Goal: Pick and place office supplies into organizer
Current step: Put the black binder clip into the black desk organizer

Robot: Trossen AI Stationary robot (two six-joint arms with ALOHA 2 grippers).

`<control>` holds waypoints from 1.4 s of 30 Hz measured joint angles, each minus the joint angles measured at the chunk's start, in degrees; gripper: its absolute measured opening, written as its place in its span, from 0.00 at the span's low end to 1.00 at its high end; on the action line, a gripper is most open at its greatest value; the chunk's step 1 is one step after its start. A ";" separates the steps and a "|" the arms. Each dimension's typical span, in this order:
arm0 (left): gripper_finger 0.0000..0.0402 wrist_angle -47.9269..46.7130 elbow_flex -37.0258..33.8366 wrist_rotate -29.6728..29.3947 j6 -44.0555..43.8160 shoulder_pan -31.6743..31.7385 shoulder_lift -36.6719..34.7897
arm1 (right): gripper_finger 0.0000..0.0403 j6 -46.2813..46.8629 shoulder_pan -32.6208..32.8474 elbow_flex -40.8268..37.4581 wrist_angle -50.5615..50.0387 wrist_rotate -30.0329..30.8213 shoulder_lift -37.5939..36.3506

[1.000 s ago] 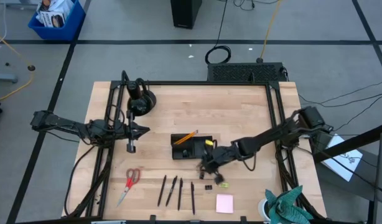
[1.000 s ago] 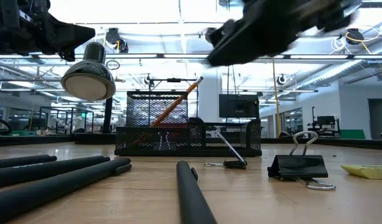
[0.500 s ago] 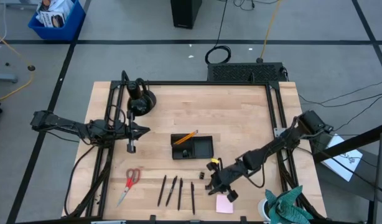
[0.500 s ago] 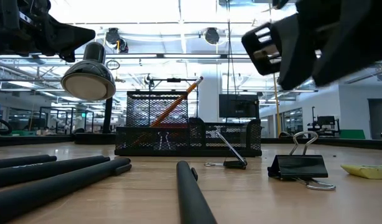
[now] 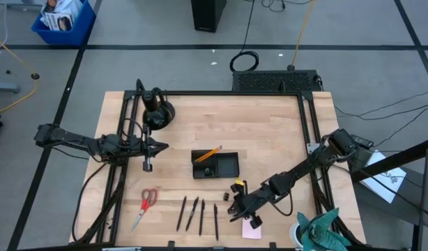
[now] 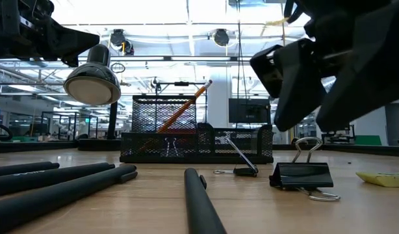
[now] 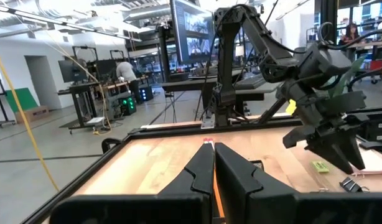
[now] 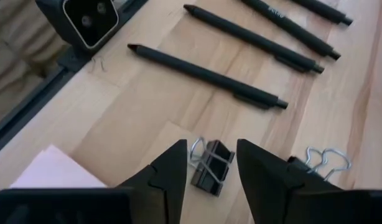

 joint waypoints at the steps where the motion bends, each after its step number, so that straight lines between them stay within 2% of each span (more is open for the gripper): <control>1: 0.05 0.00 0.00 0.00 0.00 0.02 0.00 | 0.33 0.00 0.13 0.00 0.39 0.00 0.00; 22: 0.05 -0.24 0.00 0.00 -0.19 0.02 0.00 | 0.32 2.77 0.80 -1.62 4.95 0.00 0.03; 28: 0.05 -0.42 0.00 0.02 -0.22 0.00 0.00 | 0.32 -2.03 -0.40 -1.70 5.28 0.30 0.50; 34: 0.05 -0.42 0.00 0.02 -0.20 0.01 0.00 | 0.32 -7.81 -4.11 -1.66 4.03 0.01 -3.64; 36: 0.05 -0.54 0.00 0.02 0.20 0.00 0.00 | 0.32 -10.34 -5.80 -1.66 2.07 -2.66 -5.15; 42: 0.05 -1.78 0.00 0.02 0.57 0.01 0.00 | 0.32 -12.12 -13.75 -1.56 -2.67 -20.15 -5.96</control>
